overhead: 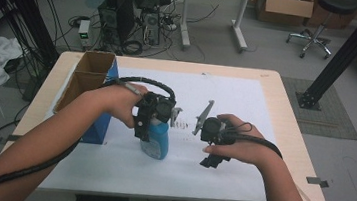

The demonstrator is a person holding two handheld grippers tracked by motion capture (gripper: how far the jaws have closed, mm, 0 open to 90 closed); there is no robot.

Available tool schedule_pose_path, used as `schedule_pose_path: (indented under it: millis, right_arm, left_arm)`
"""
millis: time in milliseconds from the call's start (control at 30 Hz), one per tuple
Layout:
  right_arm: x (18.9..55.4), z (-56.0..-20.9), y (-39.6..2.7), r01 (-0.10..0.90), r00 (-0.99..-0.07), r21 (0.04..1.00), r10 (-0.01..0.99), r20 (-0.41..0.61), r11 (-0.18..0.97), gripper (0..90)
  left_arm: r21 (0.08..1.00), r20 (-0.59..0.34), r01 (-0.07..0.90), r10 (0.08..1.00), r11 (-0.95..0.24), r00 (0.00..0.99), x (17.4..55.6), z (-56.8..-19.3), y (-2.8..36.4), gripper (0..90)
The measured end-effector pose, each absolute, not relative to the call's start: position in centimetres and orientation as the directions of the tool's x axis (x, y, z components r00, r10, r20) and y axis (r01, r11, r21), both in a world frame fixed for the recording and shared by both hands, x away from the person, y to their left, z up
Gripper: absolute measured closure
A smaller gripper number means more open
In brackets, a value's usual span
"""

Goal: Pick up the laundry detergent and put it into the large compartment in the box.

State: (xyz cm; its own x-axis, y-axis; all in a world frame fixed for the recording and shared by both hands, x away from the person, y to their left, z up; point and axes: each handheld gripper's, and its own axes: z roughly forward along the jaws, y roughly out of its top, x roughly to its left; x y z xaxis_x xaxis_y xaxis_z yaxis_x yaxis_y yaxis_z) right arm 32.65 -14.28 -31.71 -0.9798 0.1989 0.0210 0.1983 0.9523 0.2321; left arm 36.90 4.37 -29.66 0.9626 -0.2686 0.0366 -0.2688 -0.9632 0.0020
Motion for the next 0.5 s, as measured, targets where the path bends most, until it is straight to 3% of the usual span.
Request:
schedule_pose_path:
  millis: [500]
  right_arm:
    - [32.63,-31.58,-14.36,0.200,-0.979,0.231,0.201,0.017,0.952,15.9]
  left_arm:
    - [0.007,0.048,-0.278,-0.277,-0.961,0.960,36.83,-29.74,4.49,19.4]
